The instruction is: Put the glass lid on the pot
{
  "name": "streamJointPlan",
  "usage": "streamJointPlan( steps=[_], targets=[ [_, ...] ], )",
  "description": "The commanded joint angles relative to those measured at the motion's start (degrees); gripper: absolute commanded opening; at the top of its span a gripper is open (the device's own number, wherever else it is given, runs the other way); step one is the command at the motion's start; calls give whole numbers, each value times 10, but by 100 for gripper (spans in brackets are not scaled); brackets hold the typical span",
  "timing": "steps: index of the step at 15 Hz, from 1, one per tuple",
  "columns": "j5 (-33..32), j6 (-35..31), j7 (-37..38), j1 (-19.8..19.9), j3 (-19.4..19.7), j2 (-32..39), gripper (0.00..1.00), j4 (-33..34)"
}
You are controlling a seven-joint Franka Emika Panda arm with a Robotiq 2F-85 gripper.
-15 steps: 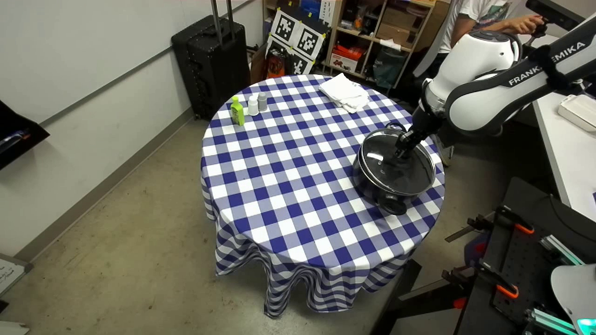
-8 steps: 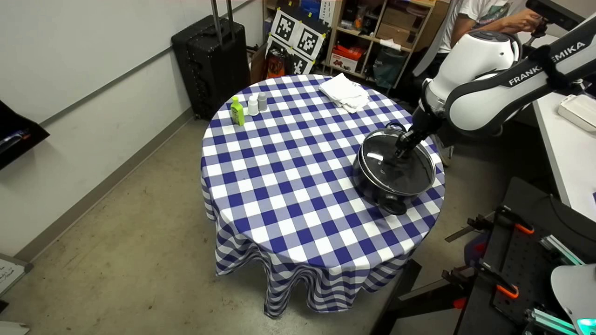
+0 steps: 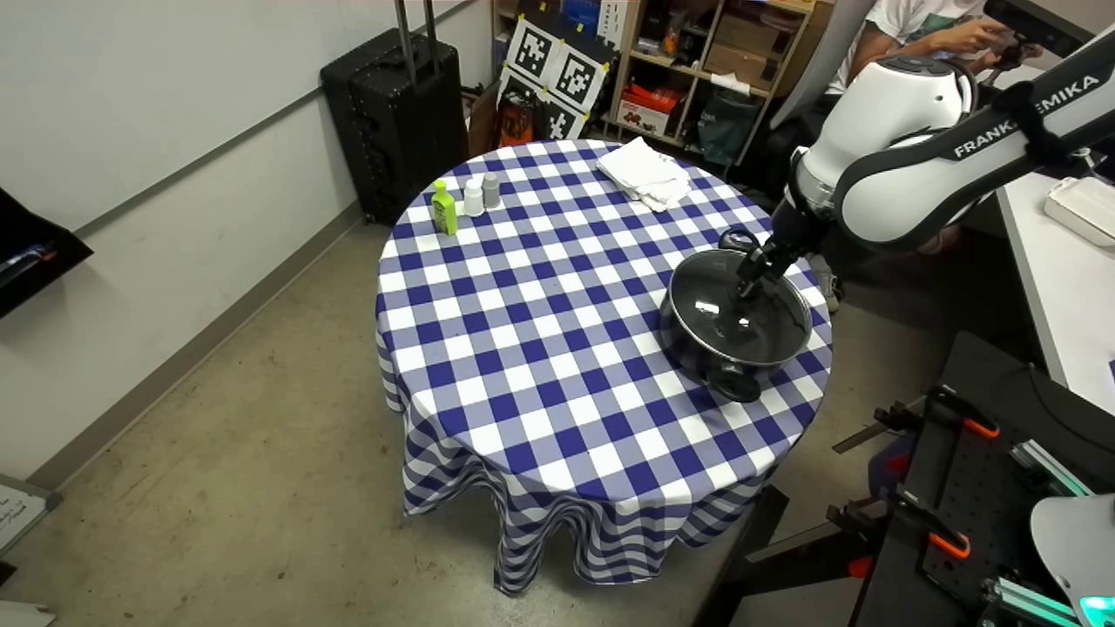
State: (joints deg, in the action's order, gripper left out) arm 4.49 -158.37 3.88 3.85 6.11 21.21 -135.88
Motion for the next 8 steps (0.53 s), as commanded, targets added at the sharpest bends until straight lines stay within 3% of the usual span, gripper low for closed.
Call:
streamJointPlan(
  steps=[1, 3, 4, 8],
  targets=[
    [-6, 16, 16, -4, 2, -17, 100, -8],
    [37, 68, -39, 27, -42, -40, 100, -19],
    [7, 29, -6, 8, -12, -7, 100, -1],
    [26, 60, -19, 17, -34, -24, 100, -8]
  ],
)
